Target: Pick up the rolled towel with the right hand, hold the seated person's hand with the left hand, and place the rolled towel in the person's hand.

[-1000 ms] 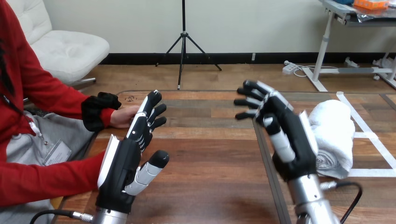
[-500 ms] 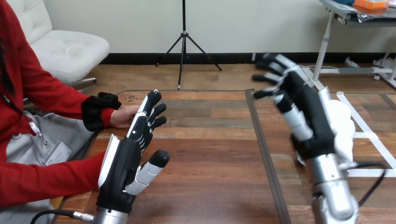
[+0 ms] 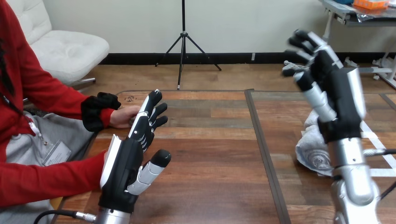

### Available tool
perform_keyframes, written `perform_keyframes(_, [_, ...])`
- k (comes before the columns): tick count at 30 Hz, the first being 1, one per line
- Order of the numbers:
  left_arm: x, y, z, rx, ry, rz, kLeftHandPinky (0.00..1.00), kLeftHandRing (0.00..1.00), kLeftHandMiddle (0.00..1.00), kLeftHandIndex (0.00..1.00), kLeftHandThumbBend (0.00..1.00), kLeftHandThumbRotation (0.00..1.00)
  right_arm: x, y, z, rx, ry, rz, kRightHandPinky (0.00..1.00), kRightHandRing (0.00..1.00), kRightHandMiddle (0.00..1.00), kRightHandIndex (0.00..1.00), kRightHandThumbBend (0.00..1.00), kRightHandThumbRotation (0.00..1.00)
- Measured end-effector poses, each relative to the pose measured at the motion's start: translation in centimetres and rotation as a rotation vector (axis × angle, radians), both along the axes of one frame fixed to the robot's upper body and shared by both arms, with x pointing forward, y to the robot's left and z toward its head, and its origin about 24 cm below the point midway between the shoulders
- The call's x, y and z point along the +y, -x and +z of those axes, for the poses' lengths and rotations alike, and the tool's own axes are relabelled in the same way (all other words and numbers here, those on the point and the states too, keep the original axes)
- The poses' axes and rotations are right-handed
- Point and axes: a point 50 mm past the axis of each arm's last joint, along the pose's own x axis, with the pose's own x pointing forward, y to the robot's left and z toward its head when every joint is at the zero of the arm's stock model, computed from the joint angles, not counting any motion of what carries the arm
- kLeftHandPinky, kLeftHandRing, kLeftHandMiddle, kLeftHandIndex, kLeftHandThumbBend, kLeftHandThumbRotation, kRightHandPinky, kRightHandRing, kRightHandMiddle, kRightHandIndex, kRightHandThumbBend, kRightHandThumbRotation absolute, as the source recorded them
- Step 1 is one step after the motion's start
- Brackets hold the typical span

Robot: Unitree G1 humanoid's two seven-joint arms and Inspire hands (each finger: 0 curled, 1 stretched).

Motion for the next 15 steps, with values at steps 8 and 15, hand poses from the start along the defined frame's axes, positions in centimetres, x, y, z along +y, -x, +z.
perform_keyframes(8, [-0.3, 0.0, 0.0, -0.001, 0.002, -0.001, 0.88, 0.93, 0.97, 0.97, 1.00, 0.90, -1.1, -0.5, 0.8, 0.023, 0.034, -0.104, 0.79, 0.88, 0.88, 0.89, 1.00, 0.79])
perform_keyframes(15, [-0.4, 0.0, 0.0, -0.006, -0.002, -0.005, 0.88, 0.93, 0.97, 0.97, 1.00, 0.90, -2.3, -1.1, 1.4, 0.091, 0.078, -0.200, 0.89, 0.94, 0.92, 0.94, 1.00, 0.80])
